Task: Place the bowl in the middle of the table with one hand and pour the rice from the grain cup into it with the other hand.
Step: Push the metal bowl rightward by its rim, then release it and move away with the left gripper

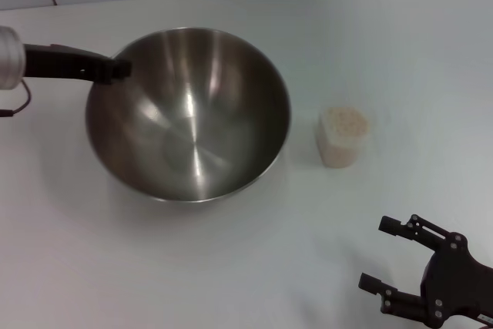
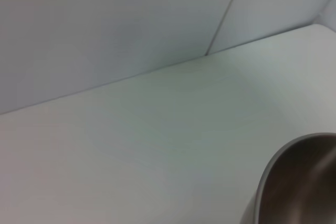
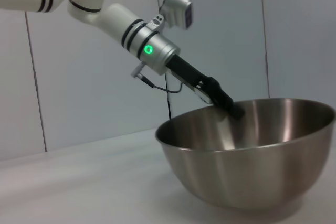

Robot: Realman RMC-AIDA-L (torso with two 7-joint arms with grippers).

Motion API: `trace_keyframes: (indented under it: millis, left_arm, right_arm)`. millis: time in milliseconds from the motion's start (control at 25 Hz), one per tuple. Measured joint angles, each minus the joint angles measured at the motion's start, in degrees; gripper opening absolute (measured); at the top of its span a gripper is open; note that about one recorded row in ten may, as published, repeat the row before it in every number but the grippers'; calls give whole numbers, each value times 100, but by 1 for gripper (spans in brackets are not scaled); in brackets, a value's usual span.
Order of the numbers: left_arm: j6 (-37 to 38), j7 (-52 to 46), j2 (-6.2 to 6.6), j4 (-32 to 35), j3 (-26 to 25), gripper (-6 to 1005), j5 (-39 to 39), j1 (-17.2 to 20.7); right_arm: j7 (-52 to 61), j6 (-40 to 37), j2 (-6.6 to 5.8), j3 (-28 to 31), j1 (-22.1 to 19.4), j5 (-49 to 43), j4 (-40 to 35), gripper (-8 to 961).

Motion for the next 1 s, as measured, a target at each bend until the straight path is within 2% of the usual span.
trace_keyframes:
  millis: [80, 280, 600, 680, 760, 840, 880, 920, 960, 1000]
  left_arm:
    - [-187, 46, -6, -358, 46, 38, 20, -220]
    - [-406, 199, -6, -759, 58, 41, 21, -413]
    - [-501, 511, -12, -847, 58, 47, -27, -338]
    - [-544, 543, -19, -724, 57, 48, -66, -227]
    - [-530, 597, -22, -645, 58, 92, -120, -169]
    - [-422, 840, -23, -403, 58, 136, -357, 8]
    - [-223, 1176, -16, -120, 58, 157, -647, 225]
    - [-223, 1176, -16, -120, 58, 179, -647, 225]
    - [56, 1597, -9, 267, 57, 201, -967, 507]
    - [56, 1597, -9, 267, 57, 223, -967, 507]
  right_arm:
    - [0, -1, 0, 0, 3, 0, -2, 818]
    - [0, -6, 0, 0, 19, 0, -3, 818]
    - [0, -6, 0, 0, 29, 0, -3, 819]
    - [0, -3, 0, 0, 34, 0, -3, 819]
    - [0, 7, 0, 0, 35, 0, -3, 820]
    - [-1, 12, 0, 0, 34, 0, -2, 819]
    - [-1, 31, 0, 10, 34, 0, 8, 819]
    - [-1, 31, 0, 10, 34, 0, 8, 819]
    - [-1, 55, 0, 44, 32, 16, 20, 819]
    - [-1, 55, 0, 44, 32, 16, 20, 818]
